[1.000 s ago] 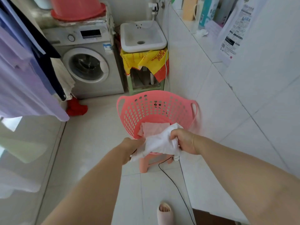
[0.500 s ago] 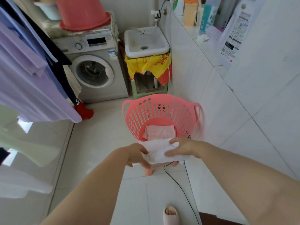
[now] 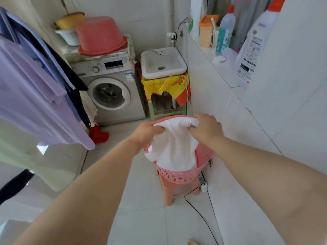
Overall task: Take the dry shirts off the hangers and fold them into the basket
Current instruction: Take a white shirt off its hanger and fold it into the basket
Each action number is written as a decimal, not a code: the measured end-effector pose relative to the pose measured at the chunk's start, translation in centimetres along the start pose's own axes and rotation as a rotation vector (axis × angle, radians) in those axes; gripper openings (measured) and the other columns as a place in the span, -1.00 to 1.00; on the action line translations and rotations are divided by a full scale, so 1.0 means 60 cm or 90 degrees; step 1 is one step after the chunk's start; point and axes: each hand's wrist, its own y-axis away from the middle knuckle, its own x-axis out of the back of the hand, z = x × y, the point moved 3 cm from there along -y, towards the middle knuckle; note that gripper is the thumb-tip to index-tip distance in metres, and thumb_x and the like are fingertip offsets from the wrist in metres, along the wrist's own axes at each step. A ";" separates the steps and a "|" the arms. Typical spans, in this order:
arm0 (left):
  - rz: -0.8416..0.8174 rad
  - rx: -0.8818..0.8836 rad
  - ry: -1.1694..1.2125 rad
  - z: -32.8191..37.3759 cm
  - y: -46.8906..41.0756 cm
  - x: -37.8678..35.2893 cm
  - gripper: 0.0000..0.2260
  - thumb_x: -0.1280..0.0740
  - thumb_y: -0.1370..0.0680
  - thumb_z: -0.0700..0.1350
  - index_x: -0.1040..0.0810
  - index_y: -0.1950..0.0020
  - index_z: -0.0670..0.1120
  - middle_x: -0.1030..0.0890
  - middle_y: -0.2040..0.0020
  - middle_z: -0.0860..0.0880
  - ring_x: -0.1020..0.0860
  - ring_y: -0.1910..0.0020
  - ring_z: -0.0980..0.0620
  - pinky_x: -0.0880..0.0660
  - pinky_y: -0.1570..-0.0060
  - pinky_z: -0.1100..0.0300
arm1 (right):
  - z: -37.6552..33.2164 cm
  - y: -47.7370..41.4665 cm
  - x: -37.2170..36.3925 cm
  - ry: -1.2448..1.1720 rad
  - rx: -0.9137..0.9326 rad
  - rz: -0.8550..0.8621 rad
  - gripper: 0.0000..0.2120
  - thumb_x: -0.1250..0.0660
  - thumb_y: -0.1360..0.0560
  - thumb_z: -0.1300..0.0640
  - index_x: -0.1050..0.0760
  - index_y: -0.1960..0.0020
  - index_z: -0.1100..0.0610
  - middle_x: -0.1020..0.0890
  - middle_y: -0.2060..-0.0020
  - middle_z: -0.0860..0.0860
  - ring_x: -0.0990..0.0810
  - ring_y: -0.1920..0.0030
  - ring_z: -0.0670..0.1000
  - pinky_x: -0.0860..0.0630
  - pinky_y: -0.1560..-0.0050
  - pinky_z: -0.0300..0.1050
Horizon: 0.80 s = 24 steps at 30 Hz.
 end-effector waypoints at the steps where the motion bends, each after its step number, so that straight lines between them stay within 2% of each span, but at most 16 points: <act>1: 0.000 0.002 0.051 0.021 0.007 0.005 -0.80 -0.30 -0.52 -0.17 -0.61 -0.10 -0.15 -0.64 -0.04 -0.24 -0.60 0.02 -0.16 -0.52 -0.06 0.02 | -0.014 -0.009 0.012 -0.007 -0.016 0.036 -0.72 -0.29 -0.44 -0.02 -0.42 -0.10 0.06 -0.51 -0.06 0.07 -0.46 -0.16 0.18 -0.38 -0.02 0.02; 2: 0.006 0.003 0.098 0.042 0.014 0.010 -0.81 -0.29 -0.53 -0.16 -0.59 -0.11 -0.14 -0.64 -0.04 -0.23 -0.61 0.01 -0.17 -0.53 -0.08 -0.01 | -0.027 -0.017 0.026 -0.031 -0.031 0.082 -0.58 -0.32 -0.43 -0.07 -0.39 -0.21 0.09 -0.47 -0.16 0.10 -0.43 -0.19 0.18 -0.38 -0.08 0.04; 4: 0.005 -0.003 0.190 0.080 0.026 0.016 -0.88 -0.26 -0.55 -0.17 -0.55 -0.05 -0.12 -0.64 0.02 -0.17 -0.61 0.08 -0.12 -0.55 0.00 0.01 | -0.057 -0.032 0.043 -0.137 -0.048 0.126 -0.47 -0.38 -0.40 -0.14 -0.37 -0.24 0.12 -0.46 -0.18 0.10 -0.46 -0.17 0.16 -0.40 -0.07 -0.02; 5: 0.009 -0.011 0.219 0.098 0.032 0.019 -0.91 -0.25 -0.56 -0.18 -0.53 -0.01 -0.12 -0.63 0.06 -0.15 -0.60 0.12 -0.10 -0.55 0.03 0.04 | -0.075 -0.039 0.049 -0.238 -0.043 0.085 -0.50 -0.35 -0.42 -0.18 -0.39 -0.21 0.12 -0.50 -0.15 0.08 -0.50 -0.15 0.14 -0.41 -0.05 -0.08; 6: 0.016 -0.018 0.237 0.113 0.035 0.021 -0.91 -0.23 -0.57 -0.19 -0.52 -0.02 -0.13 -0.62 0.07 -0.16 -0.61 0.13 -0.09 -0.56 0.05 0.04 | -0.094 -0.046 0.048 -0.367 -0.033 -0.006 -0.51 -0.29 -0.46 -0.24 -0.43 -0.18 0.11 -0.54 -0.13 0.05 -0.53 -0.15 0.11 -0.44 -0.09 -0.09; 8: 0.026 -0.034 0.267 0.134 0.037 0.028 -0.78 -0.22 -0.60 -0.13 -0.51 -0.16 -0.22 -0.63 -0.01 -0.20 -0.64 0.08 -0.12 -0.61 0.05 0.03 | -0.139 -0.042 0.055 -0.571 -0.005 -0.216 -0.38 -0.12 -0.46 -0.39 -0.47 -0.27 0.04 -0.57 -0.19 0.03 -0.53 -0.22 0.08 -0.45 -0.24 0.03; 9: 0.012 -0.043 0.287 0.142 0.037 0.032 -0.69 -0.20 -0.62 -0.06 -0.50 -0.23 -0.24 -0.63 -0.07 -0.21 -0.65 0.02 -0.14 -0.61 0.00 0.02 | -0.156 -0.037 0.062 -0.607 0.025 -0.284 -0.34 -0.11 -0.43 -0.44 -0.44 -0.33 -0.03 -0.56 -0.23 0.01 -0.52 -0.24 0.06 -0.43 -0.28 0.06; 11: -0.013 -0.065 0.315 0.156 0.042 0.047 -0.58 -0.13 -0.64 0.07 -0.52 -0.27 -0.22 -0.62 -0.16 -0.19 -0.62 -0.10 -0.17 -0.57 -0.12 -0.01 | -0.176 -0.031 0.077 -0.608 0.105 -0.331 -0.41 -0.33 -0.35 -0.35 -0.46 -0.30 -0.12 -0.60 -0.19 -0.02 -0.54 -0.23 0.03 -0.44 -0.26 0.06; 12: -0.022 -0.071 0.303 0.160 0.044 0.052 -0.59 -0.12 -0.65 0.06 -0.52 -0.26 -0.21 -0.61 -0.18 -0.18 -0.61 -0.12 -0.16 -0.56 -0.13 0.00 | -0.176 -0.035 0.080 -0.602 0.127 -0.326 -0.51 -0.44 -0.35 -0.19 -0.51 -0.24 -0.09 -0.64 -0.13 -0.02 -0.57 -0.19 0.04 -0.48 -0.23 0.06; 13: -0.004 -0.086 0.248 0.164 0.048 0.059 -0.66 -0.16 -0.64 0.00 -0.53 -0.26 -0.19 -0.60 -0.20 -0.17 -0.61 -0.13 -0.14 -0.57 -0.11 0.03 | -0.176 -0.039 0.085 -0.604 0.127 -0.312 -0.63 -0.46 -0.38 0.02 -0.54 -0.18 -0.04 -0.66 -0.05 -0.01 -0.59 -0.15 0.07 -0.51 -0.19 0.07; 15: 0.120 -0.156 -0.033 0.171 0.051 0.078 -0.73 -0.31 -0.57 -0.11 -0.53 -0.25 -0.10 -0.58 -0.19 -0.11 -0.58 -0.13 -0.07 -0.56 -0.05 0.13 | -0.176 -0.044 0.094 -0.615 0.078 -0.287 -0.70 -0.30 -0.44 0.32 -0.53 -0.09 0.02 -0.63 0.08 0.04 -0.59 -0.11 0.16 -0.53 -0.15 0.07; 17: 0.274 -0.229 -0.301 0.181 0.060 0.098 -0.47 -0.50 -0.40 -0.01 -0.43 -0.32 -0.03 -0.49 -0.20 -0.01 -0.46 -0.19 0.00 -0.45 -0.12 0.13 | -0.190 -0.037 0.105 -0.581 0.069 -0.299 -0.68 -0.20 -0.45 0.39 -0.50 -0.07 0.05 -0.58 0.14 0.06 -0.57 -0.04 0.18 -0.52 -0.09 0.04; 19: 0.303 -0.240 -0.336 0.190 0.067 0.114 -0.16 -0.58 -0.26 0.08 -0.28 -0.44 -0.02 -0.39 -0.30 0.02 -0.35 -0.27 0.02 -0.36 -0.26 0.06 | -0.209 -0.024 0.122 -0.567 0.101 -0.332 -0.65 -0.18 -0.45 0.42 -0.46 -0.13 0.09 -0.56 0.15 0.07 -0.55 0.00 0.16 -0.49 -0.04 -0.01; 20: 0.281 -0.238 -0.320 0.192 0.070 0.123 -0.15 -0.58 -0.26 0.09 -0.27 -0.45 -0.02 -0.40 -0.31 0.02 -0.36 -0.27 0.03 -0.36 -0.29 0.04 | -0.218 -0.019 0.131 -0.571 0.115 -0.342 -0.64 -0.18 -0.45 0.44 -0.44 -0.15 0.11 -0.57 0.12 0.10 -0.54 -0.01 0.16 -0.48 -0.05 -0.02; 22: 0.226 -0.230 -0.324 0.197 0.077 0.138 -0.37 -0.54 -0.32 0.10 -0.44 -0.31 -0.03 -0.55 -0.18 0.01 -0.52 -0.14 0.01 -0.48 -0.18 0.00 | -0.231 -0.017 0.142 -0.584 0.133 -0.349 -0.62 -0.19 -0.44 0.43 -0.45 -0.20 0.18 -0.59 0.00 0.18 -0.56 -0.05 0.19 -0.50 -0.12 0.04; 24: 0.217 -0.246 -0.355 0.204 0.092 0.150 -0.64 -0.49 -0.39 0.10 -0.58 -0.07 -0.07 -0.64 0.06 -0.01 -0.59 0.06 -0.01 -0.55 0.02 0.04 | -0.244 -0.014 0.153 -0.588 0.142 -0.343 -0.57 -0.24 -0.42 0.37 -0.42 -0.28 0.20 -0.58 -0.12 0.22 -0.57 -0.12 0.21 -0.49 -0.21 0.13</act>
